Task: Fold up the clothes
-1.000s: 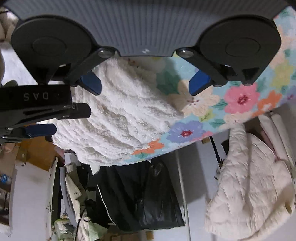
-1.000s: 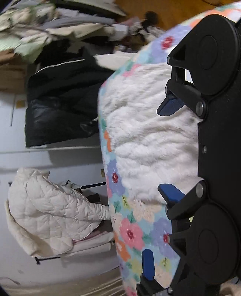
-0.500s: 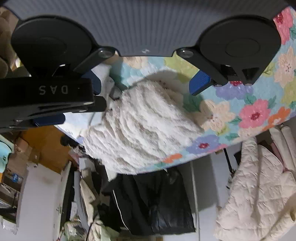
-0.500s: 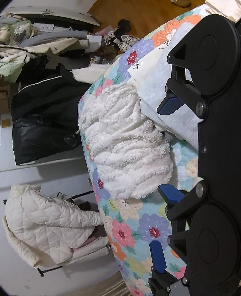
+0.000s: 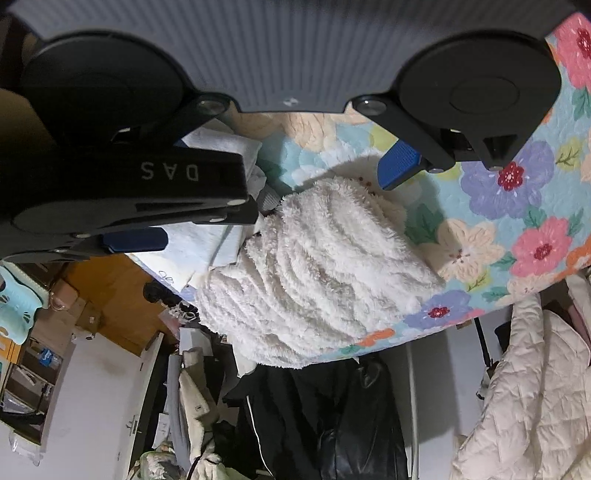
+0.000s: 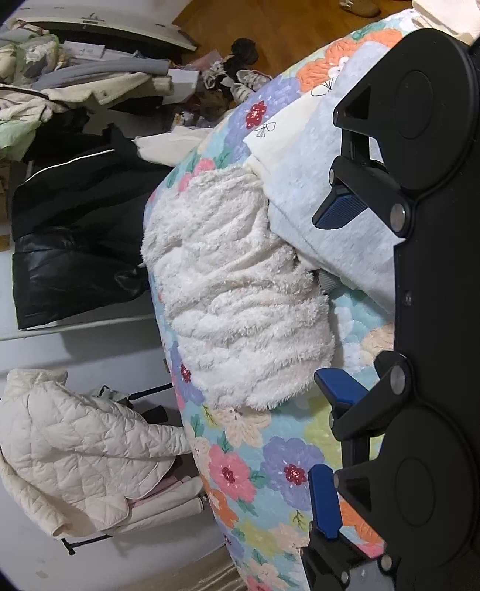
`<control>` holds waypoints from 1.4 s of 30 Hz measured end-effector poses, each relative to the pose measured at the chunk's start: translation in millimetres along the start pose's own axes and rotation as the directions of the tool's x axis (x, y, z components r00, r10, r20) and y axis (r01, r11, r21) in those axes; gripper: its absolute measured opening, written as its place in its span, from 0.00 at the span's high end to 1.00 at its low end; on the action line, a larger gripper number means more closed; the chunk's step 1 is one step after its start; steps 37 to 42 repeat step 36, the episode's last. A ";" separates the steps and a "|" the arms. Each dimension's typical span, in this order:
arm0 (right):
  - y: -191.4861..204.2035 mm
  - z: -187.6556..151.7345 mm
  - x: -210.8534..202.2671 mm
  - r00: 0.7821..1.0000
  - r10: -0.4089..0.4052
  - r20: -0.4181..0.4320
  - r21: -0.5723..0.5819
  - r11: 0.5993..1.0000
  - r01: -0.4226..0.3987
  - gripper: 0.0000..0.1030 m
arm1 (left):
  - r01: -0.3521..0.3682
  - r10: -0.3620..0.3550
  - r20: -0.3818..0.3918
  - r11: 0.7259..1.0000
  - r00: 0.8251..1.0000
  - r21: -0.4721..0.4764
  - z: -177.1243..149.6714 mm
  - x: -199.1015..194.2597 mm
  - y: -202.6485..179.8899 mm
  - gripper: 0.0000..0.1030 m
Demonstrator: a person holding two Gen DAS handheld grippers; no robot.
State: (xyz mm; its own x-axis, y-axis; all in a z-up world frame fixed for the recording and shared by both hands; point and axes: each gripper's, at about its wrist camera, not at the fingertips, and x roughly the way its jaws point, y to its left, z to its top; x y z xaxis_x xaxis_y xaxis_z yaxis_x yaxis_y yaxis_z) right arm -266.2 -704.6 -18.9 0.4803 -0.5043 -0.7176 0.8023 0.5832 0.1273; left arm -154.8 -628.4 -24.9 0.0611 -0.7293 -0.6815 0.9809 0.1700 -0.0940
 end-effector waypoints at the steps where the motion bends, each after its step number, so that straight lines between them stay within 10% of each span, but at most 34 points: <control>1: -0.5 0.0 0.9 1.000 -0.002 -0.002 -0.001 1.000 0.002 0.17 | 0.001 -0.001 -0.006 1.000 1.000 0.001 0.7 3.1 -1.2 0.00; 42: -15.0 -3.7 24.5 1.000 -0.002 -0.022 0.046 0.999 0.003 0.15 | -0.033 0.033 -0.039 0.999 0.999 0.016 1.4 26.5 -14.2 0.00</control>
